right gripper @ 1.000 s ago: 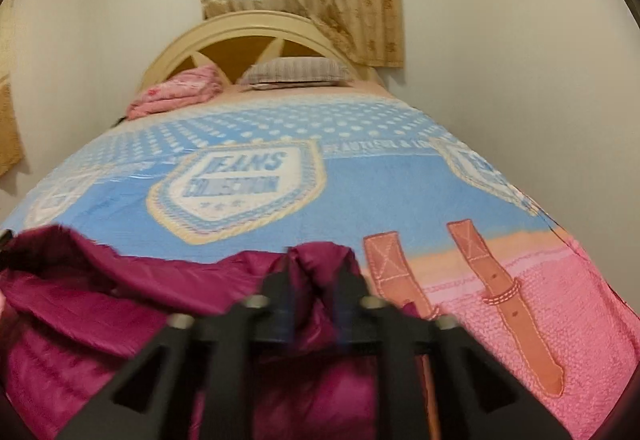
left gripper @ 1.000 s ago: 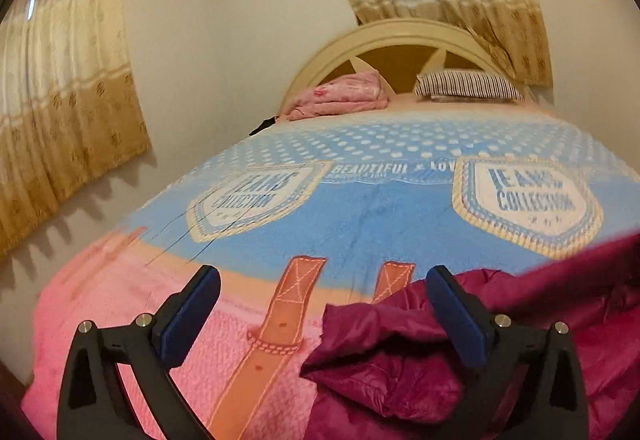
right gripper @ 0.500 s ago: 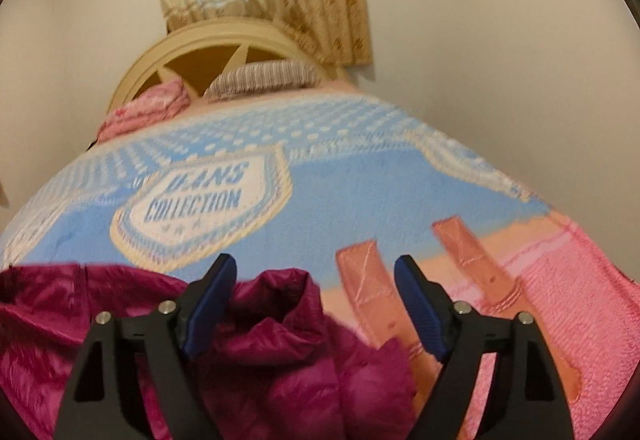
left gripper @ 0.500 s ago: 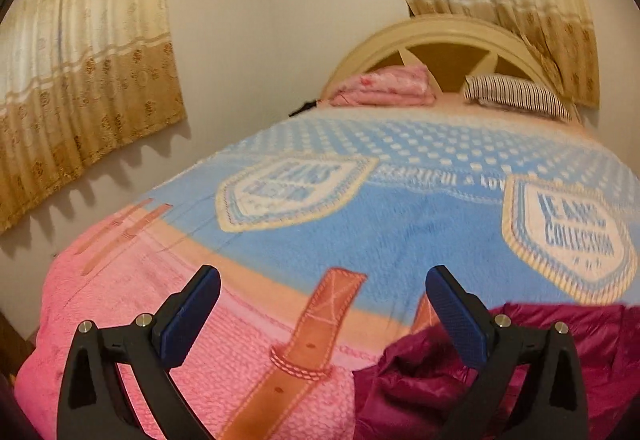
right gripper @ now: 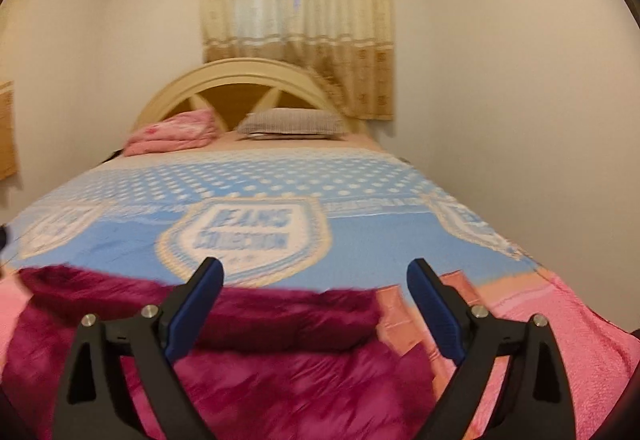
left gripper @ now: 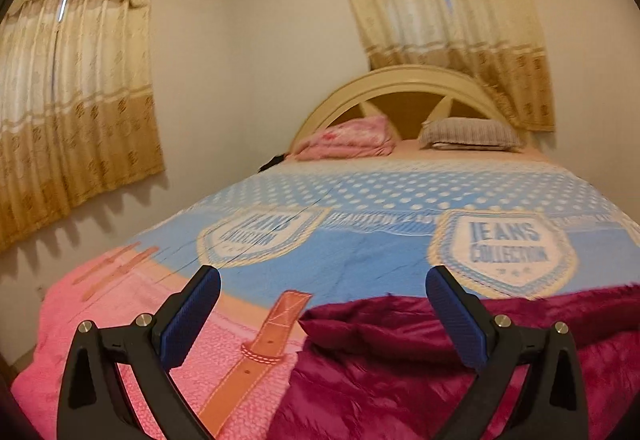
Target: Fold large clothes
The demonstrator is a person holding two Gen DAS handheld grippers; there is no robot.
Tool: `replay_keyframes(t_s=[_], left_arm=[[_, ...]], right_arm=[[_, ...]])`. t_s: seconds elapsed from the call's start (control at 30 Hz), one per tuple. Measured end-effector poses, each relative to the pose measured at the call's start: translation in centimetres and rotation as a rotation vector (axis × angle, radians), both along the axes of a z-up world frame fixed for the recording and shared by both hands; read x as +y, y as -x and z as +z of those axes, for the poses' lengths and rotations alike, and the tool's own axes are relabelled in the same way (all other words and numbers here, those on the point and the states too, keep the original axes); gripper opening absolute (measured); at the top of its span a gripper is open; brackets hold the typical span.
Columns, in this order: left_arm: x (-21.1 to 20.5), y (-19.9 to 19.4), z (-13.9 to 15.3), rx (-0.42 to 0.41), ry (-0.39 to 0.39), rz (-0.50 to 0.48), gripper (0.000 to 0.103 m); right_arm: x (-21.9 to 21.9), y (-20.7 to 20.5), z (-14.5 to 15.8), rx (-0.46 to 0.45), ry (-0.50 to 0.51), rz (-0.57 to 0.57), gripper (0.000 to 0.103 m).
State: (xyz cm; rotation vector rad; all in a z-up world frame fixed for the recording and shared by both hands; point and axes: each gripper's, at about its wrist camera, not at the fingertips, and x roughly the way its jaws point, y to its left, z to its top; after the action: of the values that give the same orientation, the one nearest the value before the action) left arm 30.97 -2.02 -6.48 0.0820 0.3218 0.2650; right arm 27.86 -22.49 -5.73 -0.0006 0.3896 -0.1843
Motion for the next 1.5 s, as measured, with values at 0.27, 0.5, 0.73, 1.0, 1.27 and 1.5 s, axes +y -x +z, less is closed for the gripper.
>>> replay_keyframes(t_s=[0.27, 0.5, 0.73, 1.0, 1.27, 1.5], left_arm=[[-3.9, -2.6, -4.2, 0.125, -0.141, -0.033, 0.102], [-3.3, -8.8, -6.3, 0.238, -0.178, 0.046, 0.102], [-3.5, -11.2, -10.0, 0.340, -0.133, 0.012, 0.102], [-3.9, -12.6, -11.5, 0.397, -0.110, -0.027, 0.102], [-3.8, -12.9, -12.3, 0.435, -0.104, -0.033, 0.102], [-3.7, -13.1, -12.6, 0.456, -0.108, -0.036, 0.102]], right_arm=[[2.2, -3.4, -5.5, 0.248, 0.021, 0.101, 0.095], [0.6, -8.2, -7.4, 0.354, 0.028, 0.046, 0.095], [-0.9, -8.1, -10.1, 0.380, -0.019, -0.010, 0.095], [-1.3, -8.4, -10.7, 0.391, -0.036, -0.036, 0.095], [-1.4, -8.7, -11.3, 0.415, -0.029, -0.055, 0.097], [-1.7, -8.9, -11.7, 0.439, -0.041, -0.058, 0.099]])
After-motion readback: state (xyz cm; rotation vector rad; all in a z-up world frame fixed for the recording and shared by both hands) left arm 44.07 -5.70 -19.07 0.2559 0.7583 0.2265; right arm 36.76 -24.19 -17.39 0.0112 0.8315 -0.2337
